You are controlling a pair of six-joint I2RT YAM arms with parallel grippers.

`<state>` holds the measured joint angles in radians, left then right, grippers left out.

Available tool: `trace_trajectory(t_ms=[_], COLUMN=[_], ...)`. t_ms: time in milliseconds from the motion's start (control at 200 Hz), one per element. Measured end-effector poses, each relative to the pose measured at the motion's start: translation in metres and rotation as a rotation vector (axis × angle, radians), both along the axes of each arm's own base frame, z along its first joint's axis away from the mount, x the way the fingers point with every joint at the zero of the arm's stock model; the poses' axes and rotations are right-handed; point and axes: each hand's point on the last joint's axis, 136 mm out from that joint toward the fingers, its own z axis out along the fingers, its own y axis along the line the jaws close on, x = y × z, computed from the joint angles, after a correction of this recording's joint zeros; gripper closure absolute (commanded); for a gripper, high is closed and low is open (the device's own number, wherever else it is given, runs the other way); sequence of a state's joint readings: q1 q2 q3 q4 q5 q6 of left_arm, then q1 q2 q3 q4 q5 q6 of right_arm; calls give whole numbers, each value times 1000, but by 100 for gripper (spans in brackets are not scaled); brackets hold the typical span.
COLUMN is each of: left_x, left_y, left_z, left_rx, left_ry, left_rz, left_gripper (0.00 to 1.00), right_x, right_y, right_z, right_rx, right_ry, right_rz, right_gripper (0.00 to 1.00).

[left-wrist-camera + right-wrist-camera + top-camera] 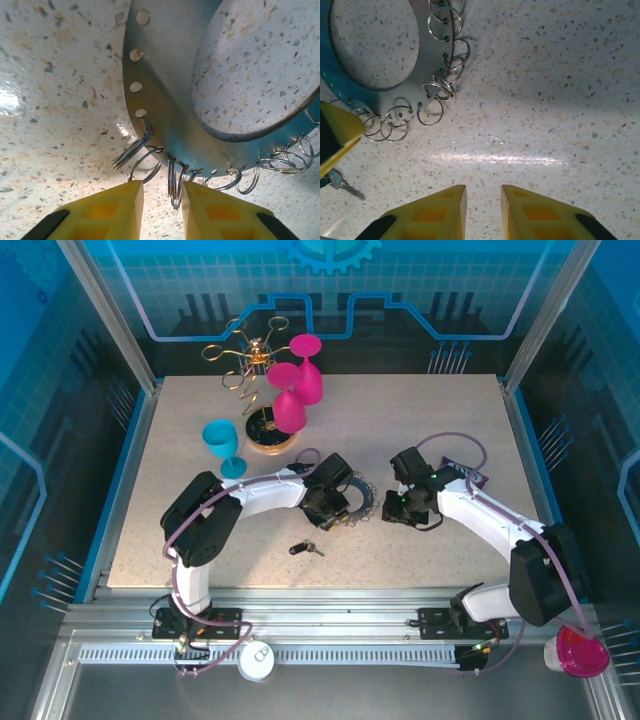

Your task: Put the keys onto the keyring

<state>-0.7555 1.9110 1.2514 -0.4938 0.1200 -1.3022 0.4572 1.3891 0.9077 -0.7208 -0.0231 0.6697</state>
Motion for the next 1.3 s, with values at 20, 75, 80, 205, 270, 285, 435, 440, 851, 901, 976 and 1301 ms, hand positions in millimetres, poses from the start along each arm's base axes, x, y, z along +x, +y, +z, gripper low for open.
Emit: trace_trajectory(t_ms=[20, 75, 80, 205, 270, 285, 435, 440, 851, 901, 976, 1301], left_x=[0, 2, 2, 8, 14, 15, 28, 28, 14, 15, 20, 27], left_y=[1, 1, 2, -1, -5, -6, -22, -22, -23, -24, -29, -37], left_z=[1, 5, 6, 17, 27, 29, 52, 53, 14, 14, 16, 14], left_rx=[3, 5, 5, 15, 17, 17, 11, 11, 71, 73, 74, 82], left_ry=[-6, -27, -29, -83, -124, -134, -241, -244, -213, -210, -224, -231], left_rz=[-2, -18, -21, -100, -154, -171, -331, -337, -642, -655, -678, -729], left_gripper=[72, 72, 72, 72, 69, 69, 68, 68, 63, 63, 63, 66], right_x=[1, 5, 5, 11, 11, 11, 9, 9, -6, -8, -8, -9], right_y=[0, 0, 0, 2, 2, 2, -1, -1, -24, -24, -25, -29], right_z=[0, 0, 0, 4, 4, 4, 6, 6, 6, 6, 7, 10], right_rx=[-6, -17, -17, -20, -21, -20, -14, -13, -2, -1, 2, 15], right_ry=[0, -7, -7, -23, -22, -22, -32, -33, -48, -47, -51, -60], right_rz=[8, 23, 24, 40, 39, 39, 27, 26, -39, -42, -45, -63], right_gripper=[74, 74, 74, 74, 75, 75, 75, 75, 76, 76, 76, 76])
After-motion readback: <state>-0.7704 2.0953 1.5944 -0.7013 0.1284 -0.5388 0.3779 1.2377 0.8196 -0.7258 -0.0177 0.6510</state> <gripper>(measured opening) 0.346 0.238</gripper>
